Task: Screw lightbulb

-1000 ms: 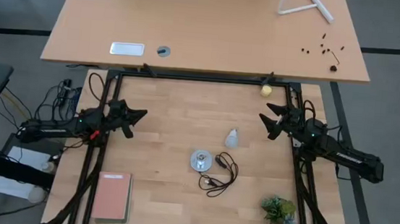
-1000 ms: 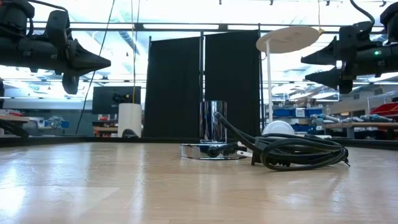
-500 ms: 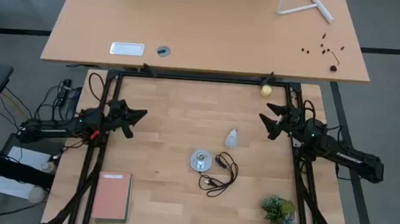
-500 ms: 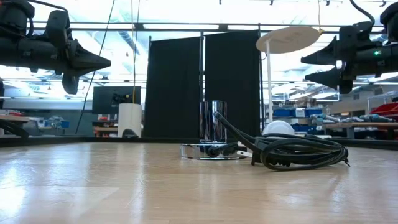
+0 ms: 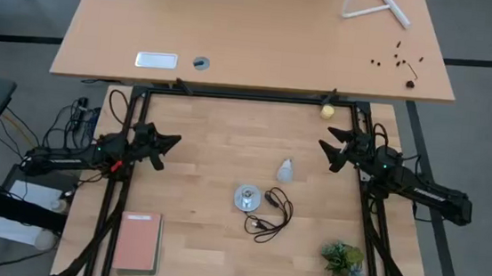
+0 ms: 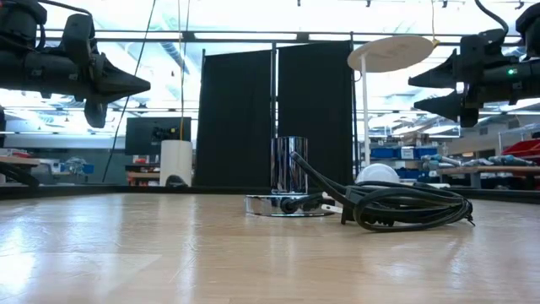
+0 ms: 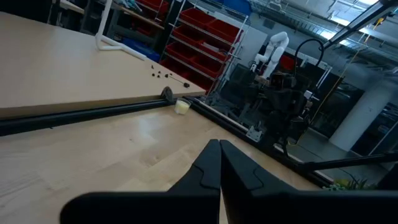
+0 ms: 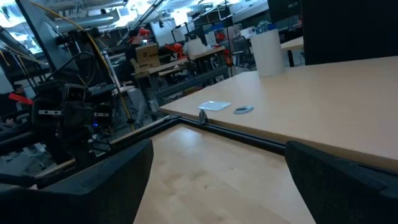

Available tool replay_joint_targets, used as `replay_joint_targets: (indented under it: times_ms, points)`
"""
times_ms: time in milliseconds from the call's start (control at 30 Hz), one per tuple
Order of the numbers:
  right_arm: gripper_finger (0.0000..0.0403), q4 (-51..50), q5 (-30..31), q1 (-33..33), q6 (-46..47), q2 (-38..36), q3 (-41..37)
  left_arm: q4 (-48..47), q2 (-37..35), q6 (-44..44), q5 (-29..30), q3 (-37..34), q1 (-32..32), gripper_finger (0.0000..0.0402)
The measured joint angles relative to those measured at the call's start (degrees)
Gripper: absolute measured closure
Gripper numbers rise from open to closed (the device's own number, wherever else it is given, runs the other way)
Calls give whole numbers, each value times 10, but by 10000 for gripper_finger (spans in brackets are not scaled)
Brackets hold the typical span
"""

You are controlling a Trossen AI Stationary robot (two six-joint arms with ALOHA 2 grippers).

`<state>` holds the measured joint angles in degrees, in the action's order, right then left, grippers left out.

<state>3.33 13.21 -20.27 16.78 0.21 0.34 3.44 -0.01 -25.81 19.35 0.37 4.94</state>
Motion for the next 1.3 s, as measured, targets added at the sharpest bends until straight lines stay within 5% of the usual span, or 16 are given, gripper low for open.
replay_joint_targets:
  times_ms: [1067, 1300]
  points:
    - [29, 0, 0, 0, 0, 0, 0, 1, 0, 0, 0, 0, 0, 396]
    - [29, 18, 0, 0, 1, 0, 0, 85, 0, -32, 3, 0, 0, 396]
